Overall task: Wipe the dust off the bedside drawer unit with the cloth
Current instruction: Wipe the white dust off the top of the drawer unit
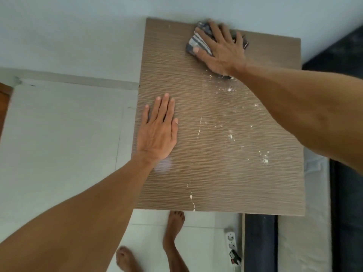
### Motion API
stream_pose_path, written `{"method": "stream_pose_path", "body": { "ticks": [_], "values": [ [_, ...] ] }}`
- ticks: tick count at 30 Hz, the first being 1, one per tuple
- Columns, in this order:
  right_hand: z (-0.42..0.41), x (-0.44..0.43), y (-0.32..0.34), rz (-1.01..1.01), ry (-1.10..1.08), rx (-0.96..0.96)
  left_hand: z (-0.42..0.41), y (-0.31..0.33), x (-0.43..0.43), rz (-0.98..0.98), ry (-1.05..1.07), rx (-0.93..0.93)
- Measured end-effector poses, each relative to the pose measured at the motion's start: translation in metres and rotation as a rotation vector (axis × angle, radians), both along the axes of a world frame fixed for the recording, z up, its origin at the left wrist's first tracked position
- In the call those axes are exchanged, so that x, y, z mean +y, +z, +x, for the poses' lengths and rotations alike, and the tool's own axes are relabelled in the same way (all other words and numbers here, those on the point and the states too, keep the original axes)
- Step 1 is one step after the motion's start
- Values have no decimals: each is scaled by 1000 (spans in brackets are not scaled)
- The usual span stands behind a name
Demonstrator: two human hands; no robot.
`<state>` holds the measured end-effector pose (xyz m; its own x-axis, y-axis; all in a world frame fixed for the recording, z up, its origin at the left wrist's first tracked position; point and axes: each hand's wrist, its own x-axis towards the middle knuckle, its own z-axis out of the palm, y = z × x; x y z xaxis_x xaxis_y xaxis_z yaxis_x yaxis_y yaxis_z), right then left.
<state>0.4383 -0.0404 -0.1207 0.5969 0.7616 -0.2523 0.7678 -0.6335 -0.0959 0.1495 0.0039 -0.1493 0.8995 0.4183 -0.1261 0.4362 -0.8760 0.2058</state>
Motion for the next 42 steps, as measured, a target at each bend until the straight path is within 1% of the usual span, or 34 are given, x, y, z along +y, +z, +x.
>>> {"method": "stream_pose_path", "body": {
  "ticks": [5,11,15,19,25,29,31,33,35,39,42],
  "values": [
    [-29,-9,-4,11,-96,-5,0,1,0,7,0,6],
    [-91,-41,-9,50,-63,-43,0,3,1,0,-3,-12],
    [-136,-68,-11,63,-46,-56,-1,0,7,-54,26,-74],
    [-185,-92,-12,63,-43,-72,-2,2,11,-89,6,-96],
    [-248,-118,-17,71,3,-100,-9,8,12,-124,-55,-29],
    [-270,-128,-20,45,60,-98,-9,7,12,-142,-77,6],
    [-286,-134,-18,29,94,-74,-17,8,10,-150,-91,35],
    [-296,-137,-17,52,84,-38,-18,11,10,-167,-86,49],
    [-368,-164,3,114,88,-156,-70,31,-9,-112,-172,-13],
    [-390,-174,-4,110,162,-164,-77,25,-13,-135,-195,36],
    [-384,-175,-6,71,220,-156,-74,27,-14,-140,-201,74]
  ]
}}
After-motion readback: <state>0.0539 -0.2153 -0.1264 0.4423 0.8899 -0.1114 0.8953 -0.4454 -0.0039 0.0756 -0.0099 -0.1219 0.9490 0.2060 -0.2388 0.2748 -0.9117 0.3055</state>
